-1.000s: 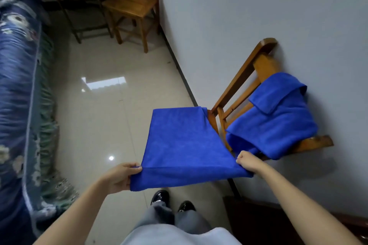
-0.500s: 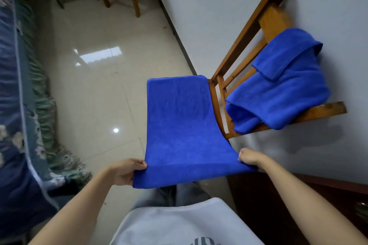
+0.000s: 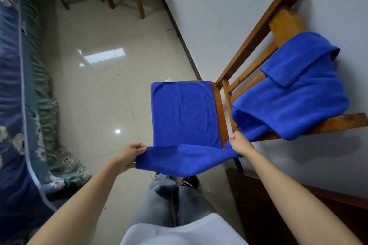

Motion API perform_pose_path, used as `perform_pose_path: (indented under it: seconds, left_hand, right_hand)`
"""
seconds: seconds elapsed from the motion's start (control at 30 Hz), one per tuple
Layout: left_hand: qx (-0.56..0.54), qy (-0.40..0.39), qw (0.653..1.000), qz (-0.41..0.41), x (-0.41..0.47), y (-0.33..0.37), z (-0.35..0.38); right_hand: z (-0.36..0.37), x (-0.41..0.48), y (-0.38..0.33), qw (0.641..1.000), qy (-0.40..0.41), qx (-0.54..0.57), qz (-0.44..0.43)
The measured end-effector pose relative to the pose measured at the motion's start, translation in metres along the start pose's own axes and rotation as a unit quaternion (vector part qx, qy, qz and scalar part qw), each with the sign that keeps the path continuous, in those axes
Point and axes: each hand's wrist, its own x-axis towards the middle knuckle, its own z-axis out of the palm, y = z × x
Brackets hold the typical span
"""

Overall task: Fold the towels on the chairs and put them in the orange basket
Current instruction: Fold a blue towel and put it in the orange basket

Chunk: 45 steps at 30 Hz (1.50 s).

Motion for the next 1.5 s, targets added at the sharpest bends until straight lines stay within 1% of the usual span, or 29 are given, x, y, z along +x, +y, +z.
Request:
perform_pose_path:
  seconds: [0.1, 0.17, 0.23, 0.33, 0.4, 0.5, 0.7, 0.93, 1.13, 1.23, 1.3, 1.37, 1.43, 1.5]
  left_hand:
    - [-0.032, 0.086, 0.993, 0.078, 0.017, 0.011, 0.000]
    - [-0.048, 0.118, 0.986, 0.111, 0.031, 0.019, -0.002]
    - [-0.073, 0.143, 0.979, 0.129, 0.050, 0.028, -0.006]
    - [-0.111, 0.171, 0.969, 0.141, 0.079, 0.041, -0.014]
    - [-0.125, 0.174, 0.966, 0.146, 0.097, 0.051, -0.020]
    - [-0.133, 0.170, 0.965, 0.151, 0.129, 0.068, -0.029]
    - [-0.160, 0.193, 0.955, 0.156, 0.193, 0.098, -0.039]
    - [-0.146, 0.200, 0.951, 0.184, 0.259, 0.129, -0.040]
    - [-0.151, 0.222, 0.949, 0.168, 0.314, 0.143, -0.039]
    - [-0.136, 0.226, 0.951, 0.159, 0.339, 0.150, -0.039]
    - [-0.126, 0.198, 0.961, 0.147, 0.355, 0.153, -0.040]
    - [-0.128, 0.150, 0.971, 0.135, 0.364, 0.157, -0.044]
    - [-0.146, 0.104, 0.977, 0.115, 0.370, 0.162, -0.047]
    - [-0.165, 0.072, 0.980, 0.087, 0.375, 0.166, -0.049]
  right_hand:
    - [0.004, 0.014, -0.016, 0.995, 0.082, 0.059, 0.002]
    - [0.007, 0.028, -0.027, 0.985, 0.129, 0.114, 0.001]
    - [0.011, 0.049, -0.037, 0.971, 0.172, 0.167, 0.012]
    - [0.015, 0.078, -0.050, 0.949, 0.231, 0.212, 0.024]
    - [0.017, 0.095, -0.056, 0.939, 0.254, 0.229, 0.029]
    - [0.019, 0.121, -0.069, 0.931, 0.264, 0.252, 0.034]
    - [0.026, 0.177, -0.095, 0.911, 0.292, 0.288, 0.028]
    - [0.019, 0.256, -0.121, 0.908, 0.318, 0.273, -0.007]
    - [0.031, 0.321, -0.128, 0.923, 0.288, 0.256, 0.004]
    - [0.035, 0.347, -0.128, 0.931, 0.280, 0.235, 0.008]
    - [0.038, 0.363, -0.127, 0.940, 0.280, 0.196, 0.008]
    - [0.043, 0.373, -0.129, 0.950, 0.282, 0.129, 0.022]
    - [0.049, 0.378, -0.132, 0.954, 0.288, 0.076, 0.040]
    - [0.054, 0.382, -0.132, 0.955, 0.294, 0.021, 0.026]
